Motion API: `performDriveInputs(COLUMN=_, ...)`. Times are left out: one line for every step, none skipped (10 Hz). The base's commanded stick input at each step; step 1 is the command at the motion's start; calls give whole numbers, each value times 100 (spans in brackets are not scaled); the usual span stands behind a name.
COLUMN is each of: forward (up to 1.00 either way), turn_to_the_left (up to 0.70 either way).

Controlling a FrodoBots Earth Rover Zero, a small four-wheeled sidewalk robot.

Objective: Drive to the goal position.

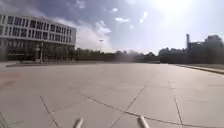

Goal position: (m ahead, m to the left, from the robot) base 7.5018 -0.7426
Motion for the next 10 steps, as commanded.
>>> performDriveInputs(forward=70, turn_to_the_left=0)
performDriveInputs(forward=70, turn_to_the_left=0)
performDriveInputs(forward=70, turn_to_the_left=0)
performDriveInputs(forward=70, turn_to_the_left=0)
performDriveInputs(forward=70, turn_to_the_left=0)
performDriveInputs(forward=70, turn_to_the_left=0)
performDriveInputs(forward=70, turn_to_the_left=0)
performDriveInputs(forward=70, turn_to_the_left=0)
performDriveInputs(forward=70, turn_to_the_left=0)
performDriveInputs(forward=70, turn_to_the_left=0)
